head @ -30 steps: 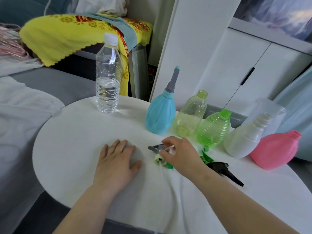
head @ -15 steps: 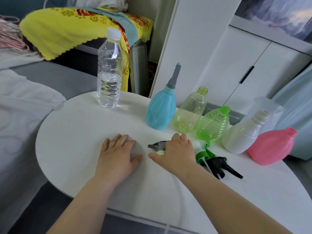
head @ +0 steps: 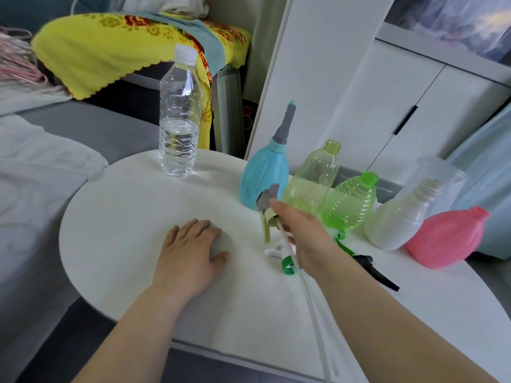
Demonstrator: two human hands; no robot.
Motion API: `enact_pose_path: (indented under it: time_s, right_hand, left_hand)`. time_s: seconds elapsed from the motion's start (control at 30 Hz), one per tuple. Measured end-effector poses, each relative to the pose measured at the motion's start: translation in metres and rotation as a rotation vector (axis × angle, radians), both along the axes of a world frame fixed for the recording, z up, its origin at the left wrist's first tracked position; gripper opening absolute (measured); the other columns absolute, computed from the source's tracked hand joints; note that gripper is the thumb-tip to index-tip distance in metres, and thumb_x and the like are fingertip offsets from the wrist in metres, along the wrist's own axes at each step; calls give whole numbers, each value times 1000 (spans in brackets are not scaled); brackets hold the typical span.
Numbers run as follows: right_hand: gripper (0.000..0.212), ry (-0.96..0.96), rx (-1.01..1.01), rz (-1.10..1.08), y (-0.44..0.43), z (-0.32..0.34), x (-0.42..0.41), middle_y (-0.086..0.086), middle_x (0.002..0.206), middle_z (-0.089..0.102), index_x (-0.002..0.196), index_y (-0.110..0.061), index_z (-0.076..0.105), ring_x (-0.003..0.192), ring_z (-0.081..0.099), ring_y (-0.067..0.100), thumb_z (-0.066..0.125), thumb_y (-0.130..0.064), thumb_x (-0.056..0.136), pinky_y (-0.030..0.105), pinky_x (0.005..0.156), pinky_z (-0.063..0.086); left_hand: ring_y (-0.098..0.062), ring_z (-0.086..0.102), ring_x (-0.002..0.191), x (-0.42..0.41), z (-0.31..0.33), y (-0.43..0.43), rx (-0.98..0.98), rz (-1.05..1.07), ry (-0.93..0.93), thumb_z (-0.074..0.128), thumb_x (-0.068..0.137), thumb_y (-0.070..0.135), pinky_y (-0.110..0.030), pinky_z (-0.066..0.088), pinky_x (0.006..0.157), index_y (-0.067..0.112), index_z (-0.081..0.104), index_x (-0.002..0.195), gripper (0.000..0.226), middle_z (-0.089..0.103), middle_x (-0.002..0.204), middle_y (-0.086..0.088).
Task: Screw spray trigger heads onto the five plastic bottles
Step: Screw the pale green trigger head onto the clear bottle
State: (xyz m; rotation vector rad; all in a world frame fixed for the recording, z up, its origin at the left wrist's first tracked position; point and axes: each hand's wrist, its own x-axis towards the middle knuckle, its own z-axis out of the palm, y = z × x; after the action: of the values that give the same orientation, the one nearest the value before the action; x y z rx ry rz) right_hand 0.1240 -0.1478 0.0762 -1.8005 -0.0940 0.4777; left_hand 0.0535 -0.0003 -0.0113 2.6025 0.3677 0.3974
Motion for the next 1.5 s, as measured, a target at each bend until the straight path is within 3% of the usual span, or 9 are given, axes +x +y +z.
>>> enact_pose_path:
  time_s: [0.1, 0.23, 0.5, 0.6, 0.7, 1.0, 1.17, 1.3, 1.5]
  right_hand:
    - [17, 36, 154, -18, -16, 5, 4, -15, 55, 63, 74, -23, 60, 66, 55, 6, 57, -39, 78, 20, 60, 40]
    - [20, 96, 476, -50, -45, 8, 1, -10, 48, 57, 71, -19, 60, 46, 52, 5, 60, -36, 62, 16, 47, 45]
    - [20, 12, 738, -104, -139, -11, -8, -2, 65, 64, 82, -10, 54, 57, 63, 9, 53, -21, 66, 19, 59, 55]
    - [10, 10, 815, -188, -167, -26, -6, -3, 60, 67, 72, -12, 53, 58, 65, 10, 52, -19, 65, 19, 59, 55]
    - [4, -18, 885, -239, -186, -26, 5, -3, 60, 67, 65, -14, 52, 59, 67, 10, 53, -17, 63, 19, 58, 55]
    - [13, 13, 1022, -315, -206, -35, 20, -4, 67, 71, 75, -12, 52, 63, 67, 10, 55, -17, 63, 20, 63, 56]
    - [11, 13, 987, -311, -211, -34, 20, -4, 69, 73, 69, -13, 50, 60, 67, 9, 57, -16, 61, 20, 56, 55]
    - [8, -7, 984, -330, -221, -34, 22, -2, 74, 75, 60, -19, 66, 70, 70, 14, 58, -16, 61, 23, 61, 57]
    - [13, -5, 983, -351, -227, -37, 23, -2, 75, 75, 75, -14, 62, 72, 71, 14, 58, -17, 62, 22, 62, 57]
  left_hand:
    - [-12, 17, 138, -1, 3, 1, -30, -4, 13, 48, 84, 42, -29, 3, 111, 28, 36, 131, 50, 30, 146, 7]
    - [-17, 33, 131, -3, 14, -1, -126, -8, -3, 53, 83, 36, -31, 16, 109, 24, 43, 126, 46, 43, 139, 3]
    - [-10, 48, 110, -27, 29, -26, -320, -32, -86, 58, 82, 22, -17, 29, 93, 22, 58, 109, 27, 55, 111, 11]
    - [-4, 47, 99, -23, 33, -49, -337, -46, -128, 59, 82, 16, -5, 26, 80, 22, 61, 103, 23, 53, 98, 20]
    - [-1, 49, 89, -8, 41, -77, -360, -72, -164, 60, 81, 13, -5, 31, 75, 23, 59, 104, 26, 53, 94, 22]
    - [-18, 31, 129, 94, 68, -134, -435, -31, -221, 62, 80, 16, -29, 24, 107, 13, 25, 135, 67, 31, 141, -5]
    - [-24, 18, 137, 116, 66, -139, -354, 120, -261, 60, 81, 25, -34, 14, 113, 6, 15, 138, 75, 20, 149, -14]
    - [-22, 18, 138, 129, 71, -140, -390, 135, -286, 61, 80, 29, -35, 15, 114, 8, 10, 140, 81, 18, 151, -12]
    - [-21, 22, 136, 147, 81, -142, -411, 71, -315, 69, 73, 30, -38, 21, 114, 12, 9, 140, 92, 21, 150, -9]
